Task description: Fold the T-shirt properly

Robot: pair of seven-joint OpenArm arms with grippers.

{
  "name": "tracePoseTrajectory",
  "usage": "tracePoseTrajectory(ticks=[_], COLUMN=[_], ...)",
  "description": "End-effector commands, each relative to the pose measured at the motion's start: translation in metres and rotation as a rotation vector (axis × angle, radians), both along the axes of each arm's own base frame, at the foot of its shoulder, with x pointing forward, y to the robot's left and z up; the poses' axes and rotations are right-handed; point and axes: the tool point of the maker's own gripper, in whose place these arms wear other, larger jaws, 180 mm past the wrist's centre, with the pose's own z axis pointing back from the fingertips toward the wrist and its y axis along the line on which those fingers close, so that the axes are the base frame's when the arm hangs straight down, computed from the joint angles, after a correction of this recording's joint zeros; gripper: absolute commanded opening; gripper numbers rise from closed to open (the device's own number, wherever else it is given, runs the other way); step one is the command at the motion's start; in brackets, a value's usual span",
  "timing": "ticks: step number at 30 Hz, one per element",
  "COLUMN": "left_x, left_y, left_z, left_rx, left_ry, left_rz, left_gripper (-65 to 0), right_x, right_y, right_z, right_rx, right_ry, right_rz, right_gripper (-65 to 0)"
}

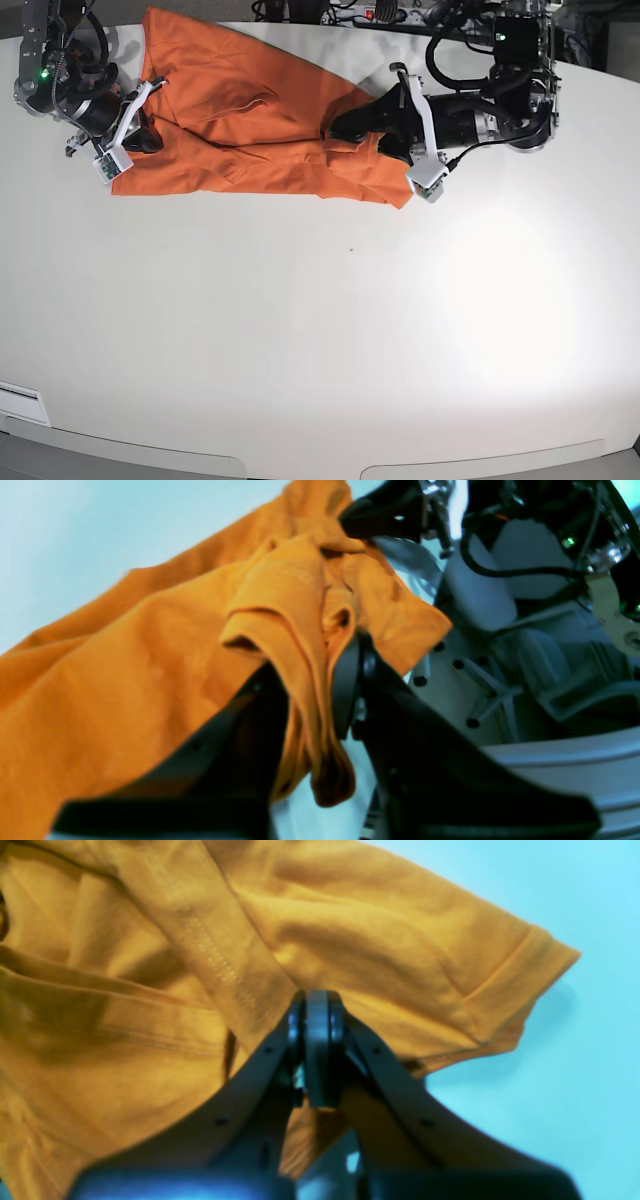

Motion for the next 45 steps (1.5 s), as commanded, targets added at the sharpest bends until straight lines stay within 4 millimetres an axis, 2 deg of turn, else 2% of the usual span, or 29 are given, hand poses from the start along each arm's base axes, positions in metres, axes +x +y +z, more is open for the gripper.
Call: tracePoseTrajectory(ticks=[1,5,11,12,16,17,19,25,27,28,29,30,31,40,45], left_x=[0.007,0.022,0.022,0.02,0.011,0.009,0.009,0.008,0.007,0.008,0.008,0.008,0.009,0.025,0.031], left_y=[-0.003,-0.009,-0.023,-0.024,-0.032,-0.033,-0.034,-0.036,-0.037,-0.037,-0.036,-0.036,-0.035,-0.014,-0.002], left_z=[0.012,0.011,0.017,0.017,0.019,0.021,0.024,0.033,0.036,0.036,0.035,0.032,0.028,-0.019,-0.036], left_rx=[-0.038,-0.044,-0.097,-0.097,-0.119,-0.133,-0.154,-0.194,-0.193,-0.192,-0.186,-0.172,-0.145,0.131,0.195], left_ry=[-0.045,-0.06,-0.054,-0.051,-0.026,-0.022,-0.021,-0.037,-0.076,-0.077,-0.078,-0.078,-0.08,-0.095,-0.079], left_rz=[0.018,0.108,0.111,0.103,0.056,0.048,0.045,0.029,0.01,0.011,0.011,0.013,0.017,0.115,0.202], left_gripper=[-65.0,-65.0,-65.0,-62.7,-30.8,-25.7,-22.6,-22.7,-26.6,-34.1,-45.3,-59.0,-65.0,-65.0,-65.0], right_x=[-0.003,-0.003,-0.003,-0.003,-0.003,-0.003,-0.003,-0.003,-0.003,-0.003,-0.003,-0.003,-0.003,0.004,0.021], right_y=[-0.01,-0.01,-0.01,-0.01,-0.01,-0.01,-0.01,-0.01,-0.01,-0.01,-0.01,-0.01,-0.009,0.007,0.019], right_z=[-0.002,-0.002,-0.002,-0.002,-0.002,-0.002,-0.002,-0.002,-0.002,-0.002,-0.002,-0.002,-0.002,0.009,0.029], right_rx=[-0.053,-0.052,-0.053,-0.053,-0.053,-0.053,-0.053,-0.052,-0.052,-0.052,-0.052,-0.051,-0.048,0.046,0.096], right_ry=[0.021,0.021,0.021,0.021,0.021,0.021,0.021,0.02,0.02,0.021,0.021,0.021,0.02,-0.014,-0.082], right_rz=[0.001,0.001,0.001,0.001,0.001,0.001,0.001,0.0,0.0,0.0,0.0,0.0,0.0,0.03,0.052], right_gripper=[-65.0,-65.0,-65.0,-65.0,-65.0,-65.0,-65.0,-65.0,-65.0,-65.0,-65.0,-65.0,-65.0,-65.0,-65.0])
